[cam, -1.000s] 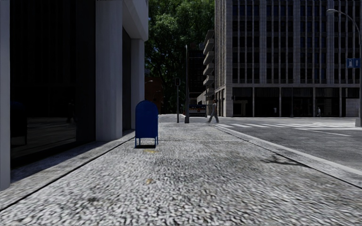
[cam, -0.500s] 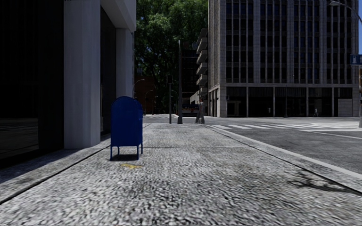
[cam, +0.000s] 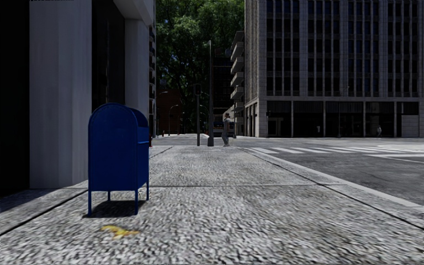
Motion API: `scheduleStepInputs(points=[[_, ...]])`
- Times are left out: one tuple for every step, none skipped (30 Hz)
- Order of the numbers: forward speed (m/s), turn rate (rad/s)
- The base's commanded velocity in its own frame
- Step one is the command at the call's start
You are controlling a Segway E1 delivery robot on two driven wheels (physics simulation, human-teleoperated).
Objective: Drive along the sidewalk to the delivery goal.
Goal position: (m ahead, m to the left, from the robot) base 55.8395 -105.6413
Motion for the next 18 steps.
scheduleStepInputs(points=[[2.00,0.00],[2.00,0.00],[2.00,0.00],[2.00,0.00],[2.00,0.00],[2.00,0.00],[2.00,0.00],[2.00,0.00],[2.00,0.00],[2.00,0.00],[2.00,0.00],[2.00,0.00],[2.00,0.00],[2.00,0.00],[2.00,0.00],[2.00,0.00],[2.00,0.00],[2.00,0.00]])
